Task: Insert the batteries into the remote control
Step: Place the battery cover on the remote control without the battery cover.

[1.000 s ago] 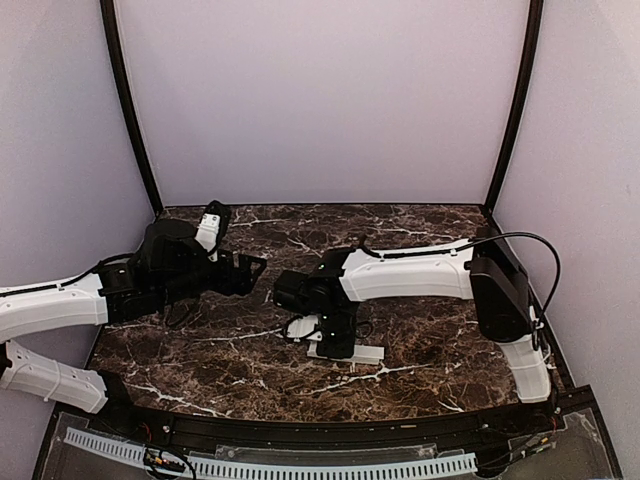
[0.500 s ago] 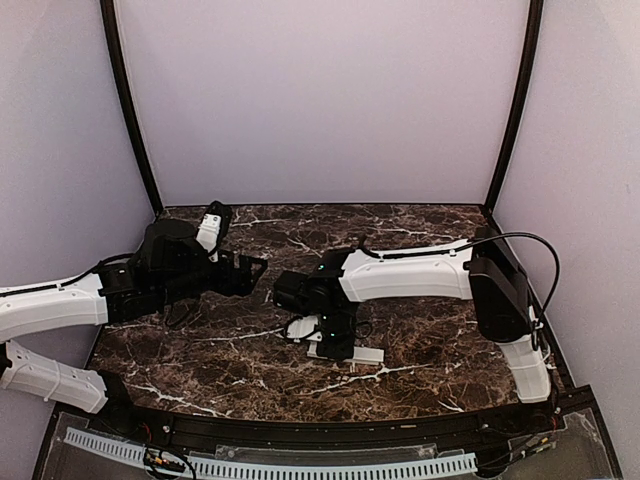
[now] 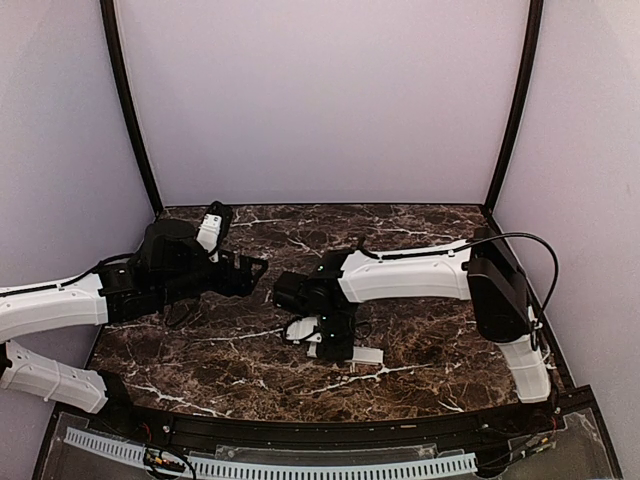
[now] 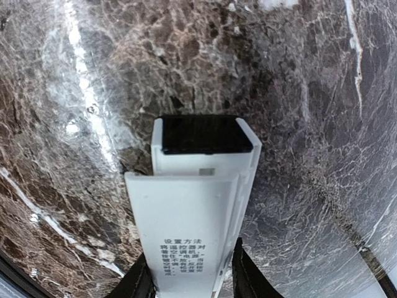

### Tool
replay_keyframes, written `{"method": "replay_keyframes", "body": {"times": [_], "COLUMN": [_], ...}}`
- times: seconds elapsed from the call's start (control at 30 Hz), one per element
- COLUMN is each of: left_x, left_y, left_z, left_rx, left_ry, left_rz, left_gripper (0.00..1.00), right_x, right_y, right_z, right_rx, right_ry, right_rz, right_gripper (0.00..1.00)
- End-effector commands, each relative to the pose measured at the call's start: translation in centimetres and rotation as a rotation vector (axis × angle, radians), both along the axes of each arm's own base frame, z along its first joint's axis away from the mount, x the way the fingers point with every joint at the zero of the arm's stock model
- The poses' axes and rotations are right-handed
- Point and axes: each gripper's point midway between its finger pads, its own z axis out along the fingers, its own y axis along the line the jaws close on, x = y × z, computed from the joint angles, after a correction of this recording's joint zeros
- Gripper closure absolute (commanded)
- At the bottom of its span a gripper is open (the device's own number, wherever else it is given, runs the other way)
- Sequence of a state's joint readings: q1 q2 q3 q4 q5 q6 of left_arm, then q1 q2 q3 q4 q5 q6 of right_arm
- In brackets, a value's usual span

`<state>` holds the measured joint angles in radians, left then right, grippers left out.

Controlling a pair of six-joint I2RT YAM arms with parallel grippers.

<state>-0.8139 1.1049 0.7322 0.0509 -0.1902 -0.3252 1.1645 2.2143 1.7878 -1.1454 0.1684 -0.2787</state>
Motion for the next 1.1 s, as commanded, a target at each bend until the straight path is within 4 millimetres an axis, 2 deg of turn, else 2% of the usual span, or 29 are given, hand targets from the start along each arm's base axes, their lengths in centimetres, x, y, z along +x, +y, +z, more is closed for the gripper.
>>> {"method": "replay_keyframes", "body": {"times": [0.0,0.17,0.3,0.4,0.53,0.7,0.87,1.07], "left_x": [-0.1,-0.14,-0.16,-0.16,-0.17,-0.23,-0.33,-0.37], "left_y": [0.04,0.07,0.1,0.07,-0.01,-0.01,0.0,-0.02], "left_z": [0.12,0.24,0.23,0.28,0.31,0.39,0.54,0.64], "left_rx": [-0.003,-0.004,-0.004,-0.005,-0.007,-0.009,-0.013,-0.017], "left_ry": [-0.008,-0.013,-0.014,-0.015,-0.016,-0.018,-0.023,-0.027], "left_rz": [-0.012,-0.014,-0.014,-0.015,-0.019,-0.023,-0.026,-0.029], "left_gripper": [0.11,0.11,0.11,0.11,0.11,0.11,0.11,0.11], "right_x": [-0.21,-0.36,-0.4,-0.51,-0.69,-0.86,-0.59,-0.67], "right_y": [0.36,0.61,0.64,0.6,0.61,0.9,0.84,0.78], "right_z": [-0.71,-0.36,-0.39,-0.51,-0.65,-0.44,-0.4,-0.44], "right_rx": [0.008,0.022,0.026,0.025,0.026,0.045,0.047,0.033], "right_ry": [0.031,0.054,0.061,0.067,0.075,0.089,0.089,0.099], "right_rz": [0.014,0.031,0.031,0.03,0.035,0.048,0.069,0.108], "right_gripper": [0.64,0.71,0.73,0.7,0.61,0.59,0.7,0.7]}}
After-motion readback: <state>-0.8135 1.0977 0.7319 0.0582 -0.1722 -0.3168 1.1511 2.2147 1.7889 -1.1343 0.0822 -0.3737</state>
